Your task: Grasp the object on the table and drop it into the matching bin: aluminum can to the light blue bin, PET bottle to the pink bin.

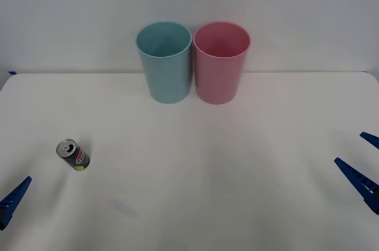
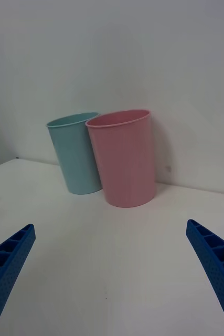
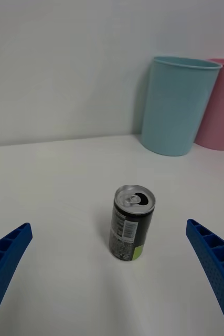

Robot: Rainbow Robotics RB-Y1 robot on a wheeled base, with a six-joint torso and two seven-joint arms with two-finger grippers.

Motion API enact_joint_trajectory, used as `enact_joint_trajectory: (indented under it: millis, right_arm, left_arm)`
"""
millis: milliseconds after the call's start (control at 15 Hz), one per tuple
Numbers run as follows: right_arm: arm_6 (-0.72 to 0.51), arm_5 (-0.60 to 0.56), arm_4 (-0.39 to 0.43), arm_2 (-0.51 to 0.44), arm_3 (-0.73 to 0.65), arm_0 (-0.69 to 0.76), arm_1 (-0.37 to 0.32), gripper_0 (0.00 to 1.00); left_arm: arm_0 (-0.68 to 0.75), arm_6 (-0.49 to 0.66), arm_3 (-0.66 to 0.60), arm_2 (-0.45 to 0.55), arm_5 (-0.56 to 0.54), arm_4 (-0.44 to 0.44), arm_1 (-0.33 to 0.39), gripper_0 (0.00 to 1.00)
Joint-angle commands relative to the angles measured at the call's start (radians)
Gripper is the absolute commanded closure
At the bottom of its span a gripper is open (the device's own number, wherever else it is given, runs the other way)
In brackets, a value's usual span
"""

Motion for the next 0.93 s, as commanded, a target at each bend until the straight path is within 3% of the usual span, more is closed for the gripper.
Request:
enact_joint_trajectory:
  millis: [67, 467, 933]
  right_arm:
    - [0.0, 0.0, 0.0, 0.0, 0.0, 0.0, 0.0, 0.0]
    - [0.0, 0.0, 0.0, 0.0, 0.0, 0.0, 0.0, 0.0]
    - [0.0, 0.0, 0.0, 0.0, 0.0, 0.0, 0.0, 0.0]
  left_arm:
    - [0.007, -0.012, 0.0, -0.008, 0.03, -0.048, -0.001, 0.0]
    - [-0.005, -0.019, 0.003, -0.102, 0.165, -0.056, -0.001, 0.0]
    - [-0.077, -0.041, 0.086, -0.184, 0.19, 0.012, -0.003, 0.0]
